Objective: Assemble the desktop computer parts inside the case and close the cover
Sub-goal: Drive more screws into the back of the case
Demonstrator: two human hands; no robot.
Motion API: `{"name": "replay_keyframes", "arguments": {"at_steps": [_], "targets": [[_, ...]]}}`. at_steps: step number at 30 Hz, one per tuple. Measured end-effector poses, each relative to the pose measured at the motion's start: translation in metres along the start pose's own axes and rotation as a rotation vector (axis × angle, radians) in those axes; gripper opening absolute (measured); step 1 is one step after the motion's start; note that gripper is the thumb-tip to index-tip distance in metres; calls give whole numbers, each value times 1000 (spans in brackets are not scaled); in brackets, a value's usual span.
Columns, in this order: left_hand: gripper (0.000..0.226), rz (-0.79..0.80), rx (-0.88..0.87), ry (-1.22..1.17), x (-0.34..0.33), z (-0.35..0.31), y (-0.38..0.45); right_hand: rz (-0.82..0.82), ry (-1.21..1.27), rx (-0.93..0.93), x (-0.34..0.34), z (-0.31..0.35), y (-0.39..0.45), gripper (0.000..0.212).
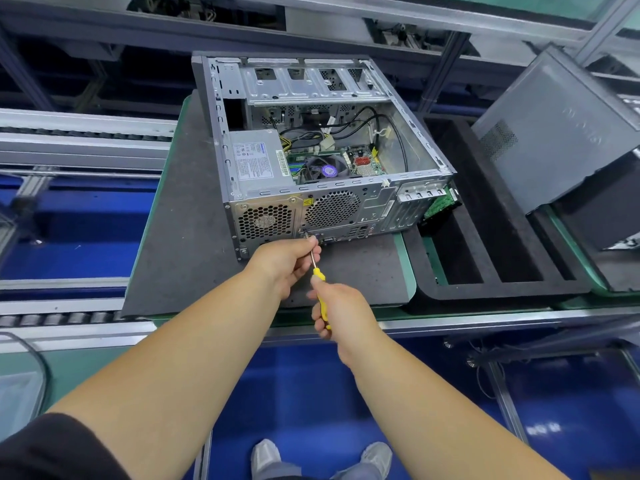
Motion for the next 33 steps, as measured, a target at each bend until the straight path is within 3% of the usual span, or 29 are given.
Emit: {"name": "replay_keyframes", "arguments": {"at_steps": [3,5,7,10,12,14,16,19,21,22,24,26,29,31,33], "targets": [[10,-13,-6,-24,-2,3,1,-213,-561,356,12,15,-2,27],[11,-26,-5,-44,-3,4,1,-269,-599,450,11,17,-4,31],[13,-37,-3,-35,-2,3,0,-199,-252,338,8,11,2,35],[19,-61,4,0,0,0,1,118,623,-94,-20,-7,1,38],[21,-80,8,19,0,0,2,244,811,-192,-26,-8,-2,40],[22,-94,10,33,0,0,2,224,645,-178,-21,-9,0,43],[23,-116,4,57,1,0,2,99,238,-84,-11,-6,2,41],[21,-121,4,64,2,0,1,-129,-376,240,4,11,1,33],[18,-107,5,37,0,1,-1,-209,-492,349,6,16,1,38],[18,-98,1,30,0,1,-3,-201,-403,315,5,15,2,41],[17,-59,-6,23,0,1,-5,-126,-1,129,-4,7,5,45],[15,-1,-8,26,0,1,-7,9,370,-49,-16,1,5,43],[15,33,-4,48,0,1,-8,207,734,-202,-26,-4,1,41],[15,14,-6,54,0,0,-7,229,740,-220,-25,-4,0,44],[15,-11,-4,69,0,-2,-6,147,490,-165,-17,-4,3,47]]}}
Point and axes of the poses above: each hand's wrist, its own y-axis towards the middle knuckle, its own x-axis out of the back of the hand, z = x × y, the point moved 6 cm from there along y, towards the middle knuckle, and after that the axes turned 5 degrees about x, right-handed, at the moved point
